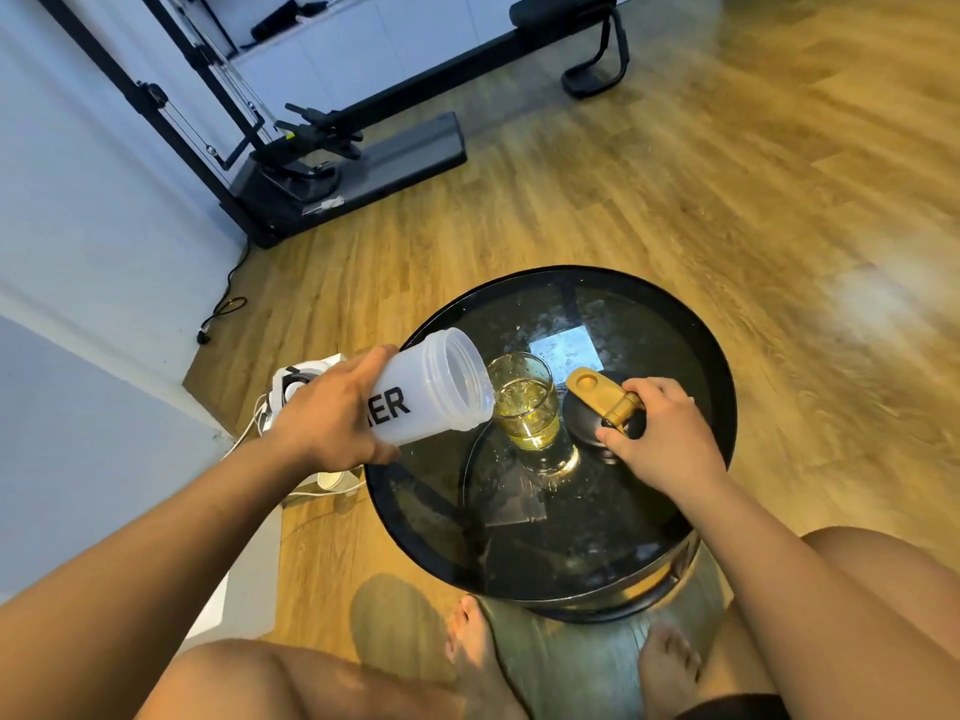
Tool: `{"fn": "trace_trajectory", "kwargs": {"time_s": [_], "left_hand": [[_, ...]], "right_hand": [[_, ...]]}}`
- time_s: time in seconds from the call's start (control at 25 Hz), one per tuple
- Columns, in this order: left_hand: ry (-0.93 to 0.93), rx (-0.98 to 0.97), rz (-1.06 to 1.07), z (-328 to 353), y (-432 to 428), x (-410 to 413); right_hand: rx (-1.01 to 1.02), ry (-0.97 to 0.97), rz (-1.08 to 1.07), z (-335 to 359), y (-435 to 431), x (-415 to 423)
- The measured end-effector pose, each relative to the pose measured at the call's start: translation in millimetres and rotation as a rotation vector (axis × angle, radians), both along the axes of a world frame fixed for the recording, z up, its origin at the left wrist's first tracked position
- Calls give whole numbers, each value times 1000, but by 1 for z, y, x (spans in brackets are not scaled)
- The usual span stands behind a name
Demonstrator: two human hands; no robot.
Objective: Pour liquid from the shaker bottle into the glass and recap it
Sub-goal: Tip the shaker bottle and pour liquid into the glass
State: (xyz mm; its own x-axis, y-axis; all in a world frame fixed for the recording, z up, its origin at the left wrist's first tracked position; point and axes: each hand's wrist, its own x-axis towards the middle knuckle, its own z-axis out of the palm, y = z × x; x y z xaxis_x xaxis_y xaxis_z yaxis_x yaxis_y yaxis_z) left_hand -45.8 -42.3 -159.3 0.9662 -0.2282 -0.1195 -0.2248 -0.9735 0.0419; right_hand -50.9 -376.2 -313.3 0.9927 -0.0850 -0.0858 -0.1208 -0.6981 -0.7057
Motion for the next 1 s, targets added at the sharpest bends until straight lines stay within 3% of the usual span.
{"fn": "trace_trajectory", "kwargs": {"time_s": [1.0], "left_hand": [[6,5,-32,3,0,3]], "right_hand": [[42,-3,-2,5,0,-2]]}}
